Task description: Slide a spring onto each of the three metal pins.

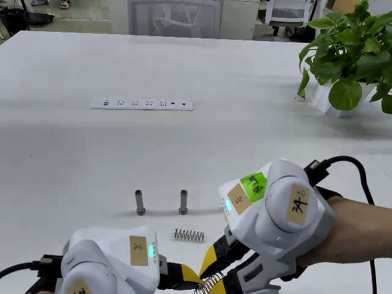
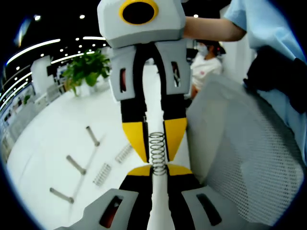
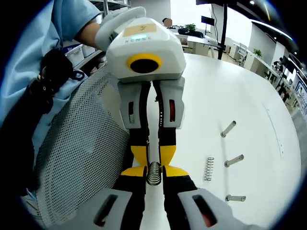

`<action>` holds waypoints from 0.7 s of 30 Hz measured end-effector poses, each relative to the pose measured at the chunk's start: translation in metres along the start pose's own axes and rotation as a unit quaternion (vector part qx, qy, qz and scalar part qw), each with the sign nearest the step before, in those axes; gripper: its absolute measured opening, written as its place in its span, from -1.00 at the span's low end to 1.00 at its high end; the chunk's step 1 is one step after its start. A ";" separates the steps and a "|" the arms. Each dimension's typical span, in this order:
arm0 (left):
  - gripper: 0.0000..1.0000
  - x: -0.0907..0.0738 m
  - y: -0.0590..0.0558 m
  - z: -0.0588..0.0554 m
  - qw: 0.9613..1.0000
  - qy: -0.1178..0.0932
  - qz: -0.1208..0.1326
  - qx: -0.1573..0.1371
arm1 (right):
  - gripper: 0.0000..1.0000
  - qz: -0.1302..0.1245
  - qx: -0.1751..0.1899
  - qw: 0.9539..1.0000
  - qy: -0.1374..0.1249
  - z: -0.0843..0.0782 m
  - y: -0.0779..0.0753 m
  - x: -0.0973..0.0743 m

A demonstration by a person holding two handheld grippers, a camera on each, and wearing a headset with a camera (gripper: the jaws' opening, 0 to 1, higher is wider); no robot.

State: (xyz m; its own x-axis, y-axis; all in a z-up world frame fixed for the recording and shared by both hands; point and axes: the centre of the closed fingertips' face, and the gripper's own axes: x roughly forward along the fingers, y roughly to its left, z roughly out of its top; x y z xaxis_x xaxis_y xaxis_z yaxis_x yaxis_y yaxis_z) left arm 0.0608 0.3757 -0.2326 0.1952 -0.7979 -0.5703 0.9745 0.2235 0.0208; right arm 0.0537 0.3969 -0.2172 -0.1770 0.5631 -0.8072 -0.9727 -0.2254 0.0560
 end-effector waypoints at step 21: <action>-0.80 0.001 -0.002 0.000 1.000 -0.009 0.005 -0.013 | -0.76 0.014 -0.005 1.000 0.019 -0.001 0.001 0.002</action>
State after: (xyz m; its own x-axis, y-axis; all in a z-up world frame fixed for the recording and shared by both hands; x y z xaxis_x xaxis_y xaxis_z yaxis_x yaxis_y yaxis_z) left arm 0.0595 0.3744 -0.2332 0.2072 -0.8054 -0.5553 0.9693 0.2458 0.0052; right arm 0.0529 0.3966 -0.2193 -0.1982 0.5250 -0.8277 -0.9658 -0.2485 0.0736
